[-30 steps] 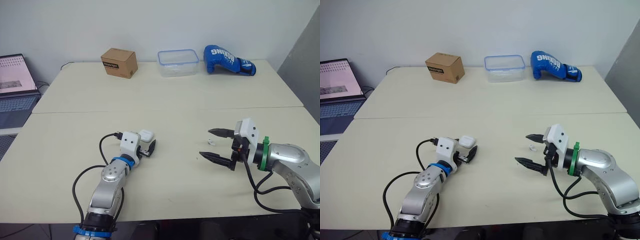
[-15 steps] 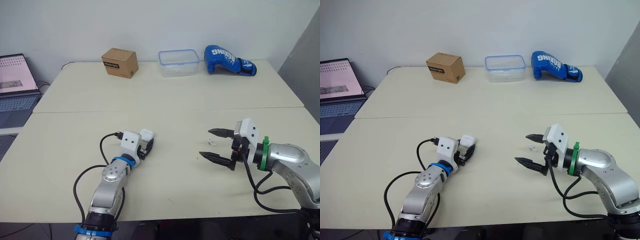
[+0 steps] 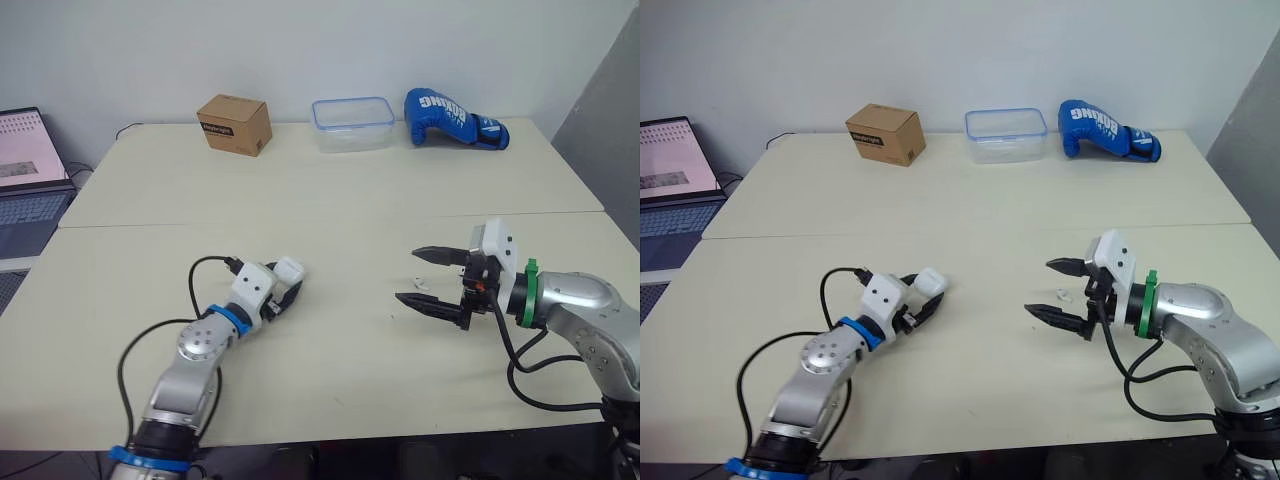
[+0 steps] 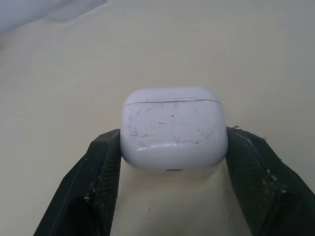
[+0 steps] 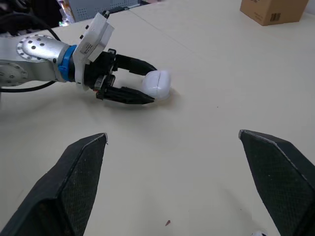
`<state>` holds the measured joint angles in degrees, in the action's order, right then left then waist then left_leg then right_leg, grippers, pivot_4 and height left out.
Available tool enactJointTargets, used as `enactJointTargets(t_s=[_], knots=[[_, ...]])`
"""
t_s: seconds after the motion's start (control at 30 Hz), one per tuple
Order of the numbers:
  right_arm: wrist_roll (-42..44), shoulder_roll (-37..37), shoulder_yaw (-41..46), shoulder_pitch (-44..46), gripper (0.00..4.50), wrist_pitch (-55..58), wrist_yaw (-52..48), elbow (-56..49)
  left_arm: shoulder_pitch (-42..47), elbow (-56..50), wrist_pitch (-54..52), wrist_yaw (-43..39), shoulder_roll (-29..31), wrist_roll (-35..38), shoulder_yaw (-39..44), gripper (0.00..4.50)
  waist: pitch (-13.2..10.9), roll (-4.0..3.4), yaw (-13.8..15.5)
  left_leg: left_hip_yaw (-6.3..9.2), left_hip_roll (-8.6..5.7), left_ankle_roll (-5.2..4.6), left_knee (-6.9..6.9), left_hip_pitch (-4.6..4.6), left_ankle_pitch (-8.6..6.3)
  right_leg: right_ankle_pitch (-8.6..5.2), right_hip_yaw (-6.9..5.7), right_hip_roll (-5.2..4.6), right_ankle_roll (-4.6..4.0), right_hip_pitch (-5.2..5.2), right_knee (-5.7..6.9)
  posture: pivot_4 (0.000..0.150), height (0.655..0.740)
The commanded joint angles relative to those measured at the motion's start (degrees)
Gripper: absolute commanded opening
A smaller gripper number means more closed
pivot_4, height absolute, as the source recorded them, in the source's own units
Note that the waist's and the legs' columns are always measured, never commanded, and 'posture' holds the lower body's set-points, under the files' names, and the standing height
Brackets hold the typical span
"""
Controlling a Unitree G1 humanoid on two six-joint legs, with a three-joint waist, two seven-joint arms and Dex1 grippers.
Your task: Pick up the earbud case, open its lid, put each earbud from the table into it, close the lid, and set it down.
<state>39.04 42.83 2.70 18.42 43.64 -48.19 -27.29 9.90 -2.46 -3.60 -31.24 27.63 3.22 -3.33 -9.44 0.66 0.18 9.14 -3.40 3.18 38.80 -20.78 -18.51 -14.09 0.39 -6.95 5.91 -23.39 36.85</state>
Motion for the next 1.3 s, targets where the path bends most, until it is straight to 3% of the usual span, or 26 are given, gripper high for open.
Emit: enactJointTargets(t_s=[0.03, 0.23, 0.63, 1.3], knots=[[8.8, -0.4, 2.9, 3.5, 4.50, 8.9, 2.7, -1.6, 3.9, -2.3, 6.5, -6.8, 4.6, 1.6, 1.5, 2.77, 0.0, -0.01, 0.0, 0.00, 0.00, 0.00, 0.00, -0.01, 0.00, 0.00, 0.00, -0.01, 0.00, 0.00, 0.00, 0.150, 0.7307], [19.1, -2.7, 4.8, 9.4, 4.50, 21.1, 7.9, 3.9, 11.8, -1.4, 12.3, -16.3, 9.1, 4.8, 1.2, 2.77, 0.0, 0.02, -0.2, 0.00, 0.00, -0.01, 0.00, -0.03, -0.01, 0.00, 0.00, 0.00, -0.01, -0.01, -0.03, 0.150, 0.7307], [29.8, -12.3, 7.1, 21.9, 4.50, 37.7, 22.2, 17.1, 20.1, 3.2, 23.0, -24.3, 6.6, 4.5, -3.6, 2.77, 0.0, 0.00, -0.5, -0.01, 0.00, -0.01, 0.00, -0.08, 0.00, 0.01, 0.01, 0.01, -0.01, -0.12, 0.03, 0.150, 0.7307], [44.3, -19.5, 8.6, 25.1, 4.50, 44.5, 36.1, 22.1, 18.7, -4.6, 22.1, -26.8, 5.8, 5.4, -5.5, 2.77, -0.1, -0.02, -1.5, 0.00, 0.00, -0.01, 0.00, -0.11, 0.01, 0.01, 0.03, 0.02, -0.01, -0.17, 0.06, 0.150, 0.7307]])
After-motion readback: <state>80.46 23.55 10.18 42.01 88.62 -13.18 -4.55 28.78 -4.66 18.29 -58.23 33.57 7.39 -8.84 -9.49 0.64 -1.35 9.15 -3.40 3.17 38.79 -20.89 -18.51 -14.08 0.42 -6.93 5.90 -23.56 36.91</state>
